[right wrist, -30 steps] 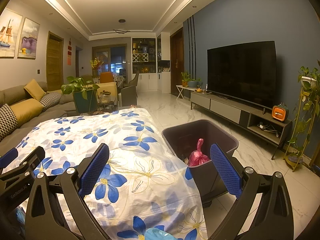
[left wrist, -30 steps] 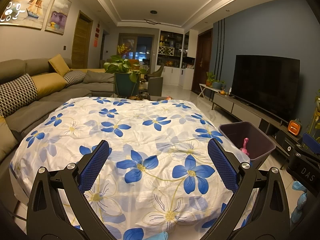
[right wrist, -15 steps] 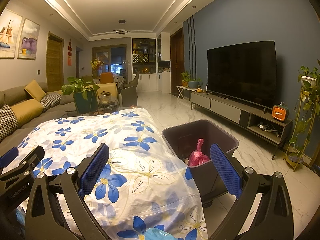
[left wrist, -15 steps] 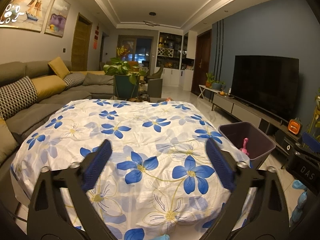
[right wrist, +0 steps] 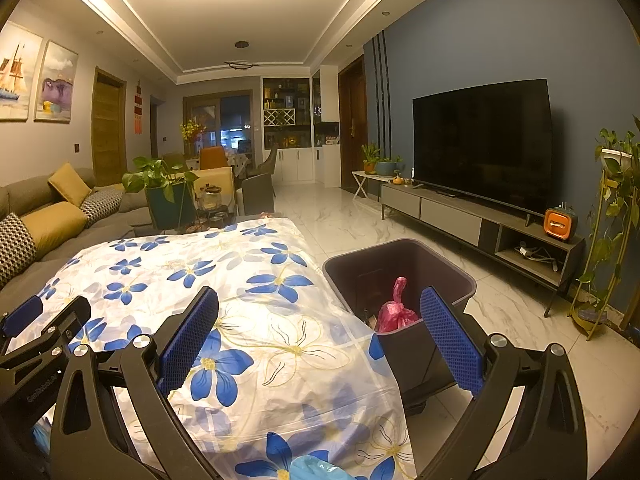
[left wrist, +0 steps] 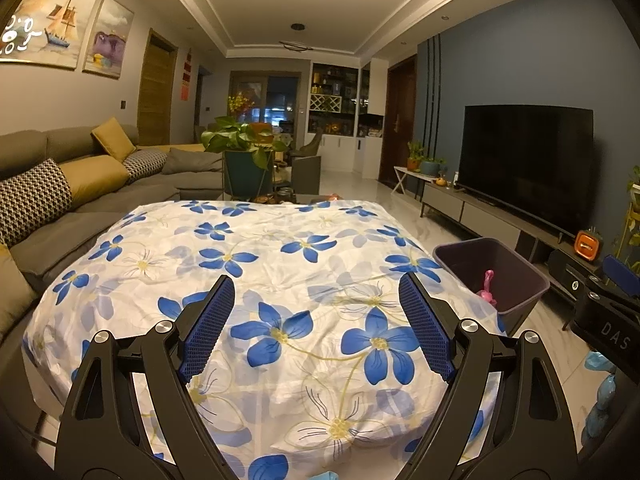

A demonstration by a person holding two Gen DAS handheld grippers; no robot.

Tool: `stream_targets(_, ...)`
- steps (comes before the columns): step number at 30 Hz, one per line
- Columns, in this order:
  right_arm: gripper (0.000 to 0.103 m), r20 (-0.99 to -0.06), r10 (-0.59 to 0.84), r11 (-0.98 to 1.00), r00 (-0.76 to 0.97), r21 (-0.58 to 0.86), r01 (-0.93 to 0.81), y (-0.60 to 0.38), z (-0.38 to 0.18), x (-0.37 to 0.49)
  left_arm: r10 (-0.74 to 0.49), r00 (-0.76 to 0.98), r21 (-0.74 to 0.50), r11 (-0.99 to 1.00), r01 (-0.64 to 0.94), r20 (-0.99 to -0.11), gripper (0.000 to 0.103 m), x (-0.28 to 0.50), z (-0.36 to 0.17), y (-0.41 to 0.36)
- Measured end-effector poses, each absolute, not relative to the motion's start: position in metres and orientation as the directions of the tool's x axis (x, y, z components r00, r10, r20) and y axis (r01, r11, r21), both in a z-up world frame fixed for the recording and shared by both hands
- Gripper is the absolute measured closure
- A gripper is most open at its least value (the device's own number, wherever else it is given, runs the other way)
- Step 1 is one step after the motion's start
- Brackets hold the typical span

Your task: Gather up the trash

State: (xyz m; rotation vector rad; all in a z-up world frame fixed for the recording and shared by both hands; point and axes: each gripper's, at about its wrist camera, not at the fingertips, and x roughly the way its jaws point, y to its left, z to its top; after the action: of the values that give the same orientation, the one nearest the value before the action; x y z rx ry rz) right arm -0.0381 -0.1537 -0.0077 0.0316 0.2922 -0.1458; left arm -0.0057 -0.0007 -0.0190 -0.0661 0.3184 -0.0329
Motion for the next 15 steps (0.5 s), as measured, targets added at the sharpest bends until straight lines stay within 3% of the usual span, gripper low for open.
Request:
stream_targets(5,0.006,-0.287,-0.138,0.989,0.948,0.012,0.147,-0.1517,-0.0067,-0.0385,-0.038,0.95,-0.067,0.998,0.018,-0.309,0.019,-0.0054,-0.0188,-0.0009)
stream_targets(15,0.006,-0.286,-0.137,0.989,0.948,0.015,0.147,-0.1541,-0.0072,-0.0394,-0.015,0.952,-0.056,0.998,-0.002,-0.306,0.007,-0.008,-0.0181,-0.0015)
